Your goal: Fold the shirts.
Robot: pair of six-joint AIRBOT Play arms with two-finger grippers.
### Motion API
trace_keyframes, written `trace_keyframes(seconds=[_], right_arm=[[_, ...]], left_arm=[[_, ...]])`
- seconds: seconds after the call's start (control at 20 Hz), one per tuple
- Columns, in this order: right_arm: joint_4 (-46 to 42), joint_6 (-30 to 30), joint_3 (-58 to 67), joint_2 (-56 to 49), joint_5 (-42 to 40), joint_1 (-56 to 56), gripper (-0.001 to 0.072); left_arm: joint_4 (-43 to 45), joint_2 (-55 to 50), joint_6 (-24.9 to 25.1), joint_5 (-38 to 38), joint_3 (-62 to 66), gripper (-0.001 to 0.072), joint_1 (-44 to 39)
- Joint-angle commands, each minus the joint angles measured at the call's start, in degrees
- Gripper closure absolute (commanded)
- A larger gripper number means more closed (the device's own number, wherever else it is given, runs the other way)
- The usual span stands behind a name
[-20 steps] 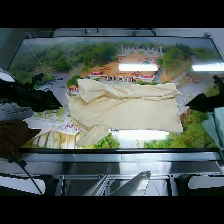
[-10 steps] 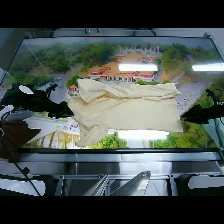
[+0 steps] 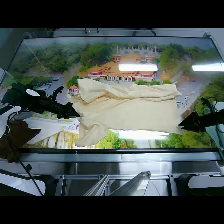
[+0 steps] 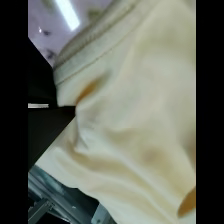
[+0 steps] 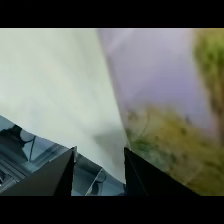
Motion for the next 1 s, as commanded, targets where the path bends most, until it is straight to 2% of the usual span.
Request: trace_keyframes(seconds=[0.0, 0.25, 0.55, 0.9, 0.95], right_arm=[[-2.47, 0.46, -0.66, 1.53, -0.13, -3.15, 0.0347], [-2.47, 1.16, -0.72, 3.48, 0.55, -9.70, 0.0347], [-0.76, 0.42, -5.81, 3.48, -1.36, -8.44, 0.0347], [7.17, -3.72, -12.37, 3.21, -5.84, -1.75, 0.0354], [9.40, -5.03, -12.33, 3.26, -5.44, -1.05, 0.0555]], left_arm=[[-3.85, -0.02, 2.29, -7.54, 0.07, 0.0682, 3.06], [-4.63, -0.04, 2.27, -15.21, 0.00, 0.0682, 9.55], [-4.81, -0.04, 3.54, -15.15, 0.00, 0.0682, 6.67], [-4.81, -0.04, 3.87, -14.58, 0.02, 0.0682, 4.72], [-4.81, -0.04, 3.87, -14.82, 0.02, 0.0682, 4.70]])
